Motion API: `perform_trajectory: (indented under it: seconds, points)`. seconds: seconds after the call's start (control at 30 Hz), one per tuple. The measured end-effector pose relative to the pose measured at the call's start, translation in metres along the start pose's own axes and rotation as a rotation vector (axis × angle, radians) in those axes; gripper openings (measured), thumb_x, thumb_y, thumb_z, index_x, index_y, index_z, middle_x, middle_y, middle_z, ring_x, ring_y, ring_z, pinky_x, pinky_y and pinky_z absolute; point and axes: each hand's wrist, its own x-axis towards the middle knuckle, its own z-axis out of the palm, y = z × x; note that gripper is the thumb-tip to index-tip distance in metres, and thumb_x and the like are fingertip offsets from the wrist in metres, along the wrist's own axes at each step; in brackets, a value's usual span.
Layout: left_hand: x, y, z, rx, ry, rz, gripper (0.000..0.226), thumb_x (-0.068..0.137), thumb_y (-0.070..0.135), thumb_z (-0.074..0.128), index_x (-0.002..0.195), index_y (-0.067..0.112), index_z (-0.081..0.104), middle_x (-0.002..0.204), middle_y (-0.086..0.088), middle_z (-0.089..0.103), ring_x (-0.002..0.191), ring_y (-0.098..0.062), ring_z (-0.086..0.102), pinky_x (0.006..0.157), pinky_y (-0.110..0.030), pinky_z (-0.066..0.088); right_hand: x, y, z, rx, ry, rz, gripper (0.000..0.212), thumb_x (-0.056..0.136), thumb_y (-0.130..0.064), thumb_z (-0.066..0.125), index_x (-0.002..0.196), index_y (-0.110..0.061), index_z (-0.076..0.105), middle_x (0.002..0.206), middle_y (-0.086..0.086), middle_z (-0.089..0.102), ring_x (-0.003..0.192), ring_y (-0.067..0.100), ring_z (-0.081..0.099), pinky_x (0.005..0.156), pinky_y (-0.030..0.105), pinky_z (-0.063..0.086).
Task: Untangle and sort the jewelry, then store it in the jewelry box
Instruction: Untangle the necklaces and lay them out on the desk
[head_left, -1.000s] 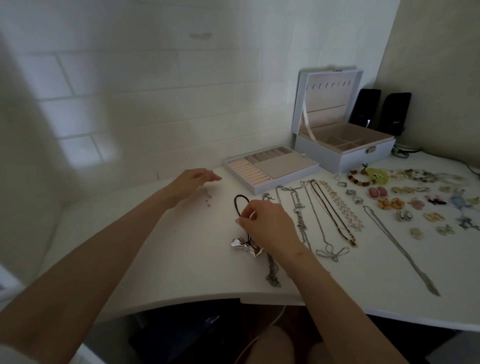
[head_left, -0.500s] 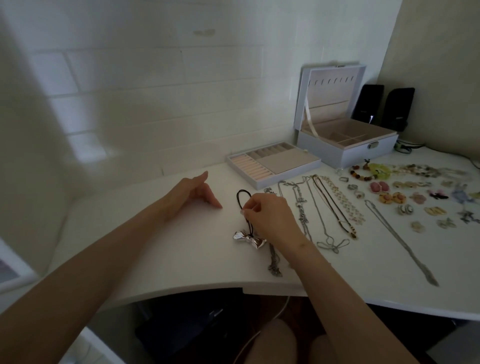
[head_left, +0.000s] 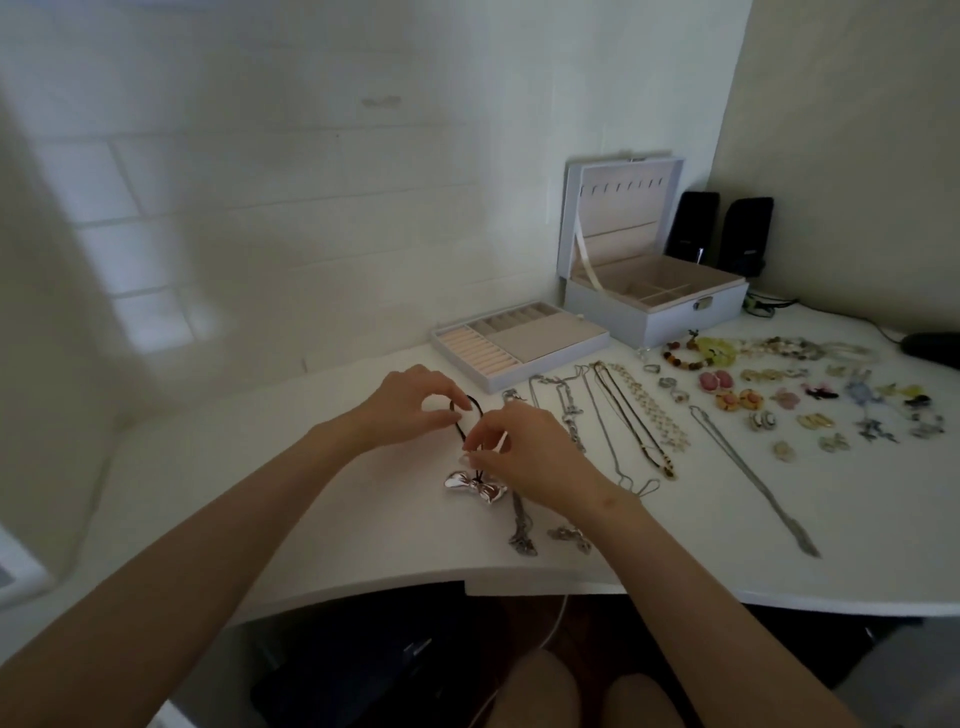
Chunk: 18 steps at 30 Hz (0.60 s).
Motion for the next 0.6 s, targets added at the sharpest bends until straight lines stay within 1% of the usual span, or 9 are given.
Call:
perform_trajectory:
  seconds: [0.07,0.13,0.27,0.33,0.4,0.47,0.6]
  points:
    - [0.003,0.007,0.001,0.066,0.042,0.003,0.017,0.090,0.028,0.059,0.104,0.026,0.069,0.110,0.007,0.065,0.108,-0.017,0.051,0.096,-0.038,0.038,-0.001,0.001,-0.003,-0.016,0.031,0.000,0.013,0.086,-0.028,0.064,0.097,-0.022,0.069,0.100,0.001,0.061,0.088,0.013,0.057,0.081,0.028,0.048]
    - [0.007,0.012,0.001,0.129,0.103,-0.008,0.016,0.092,0.027,0.058,0.104,0.025,0.068,0.112,0.005,0.065,0.109,-0.018,0.052,0.095,-0.038,0.039,-0.002,0.001,-0.008,-0.023,0.056,0.000,0.013,0.088,-0.024,0.062,0.098,-0.021,0.069,0.101,0.002,0.062,0.090,0.014,0.058,0.084,0.031,0.050]
    - [0.014,0.011,-0.005,0.232,0.152,-0.156,0.017,0.090,0.028,0.059,0.105,0.022,0.066,0.115,-0.001,0.060,0.111,-0.021,0.051,0.094,-0.038,0.041,-0.008,0.003,-0.013,-0.052,0.056,-0.020,0.013,0.089,-0.025,0.059,0.098,-0.021,0.068,0.101,0.001,0.062,0.088,0.013,0.058,0.082,0.030,0.050]
    - [0.014,0.005,-0.011,0.209,0.169,-0.221,0.016,0.089,0.026,0.060,0.104,0.021,0.066,0.113,-0.003,0.060,0.111,-0.022,0.053,0.094,-0.039,0.043,-0.011,0.005,-0.013,-0.049,0.040,-0.033,0.015,0.090,-0.025,0.059,0.100,-0.020,0.069,0.101,0.001,0.063,0.087,0.012,0.058,0.080,0.029,0.050]
    - [0.013,0.003,-0.015,0.155,0.183,-0.238,0.015,0.089,0.022,0.060,0.103,0.018,0.066,0.111,-0.004,0.062,0.108,-0.022,0.056,0.091,-0.034,0.044,-0.012,0.006,-0.013,-0.054,0.019,-0.044,0.016,0.090,-0.023,0.058,0.101,-0.018,0.069,0.101,0.002,0.063,0.086,0.012,0.058,0.078,0.028,0.049]
    - [0.010,0.006,-0.016,0.112,0.179,-0.221,0.015,0.090,0.019,0.060,0.102,0.014,0.067,0.110,-0.006,0.064,0.105,-0.021,0.058,0.087,-0.028,0.042,-0.012,0.007,-0.012,-0.058,0.010,-0.053,0.017,0.090,-0.023,0.057,0.101,-0.017,0.069,0.101,0.003,0.064,0.087,0.013,0.059,0.079,0.029,0.049]
    - [0.008,0.014,-0.010,0.101,0.157,-0.171,0.016,0.091,0.017,0.059,0.102,0.010,0.067,0.108,-0.006,0.064,0.104,-0.020,0.058,0.085,-0.026,0.040,-0.010,0.004,-0.011,-0.062,-0.004,-0.079,0.018,0.090,-0.022,0.058,0.102,-0.015,0.070,0.100,0.005,0.065,0.089,0.016,0.060,0.081,0.030,0.050]
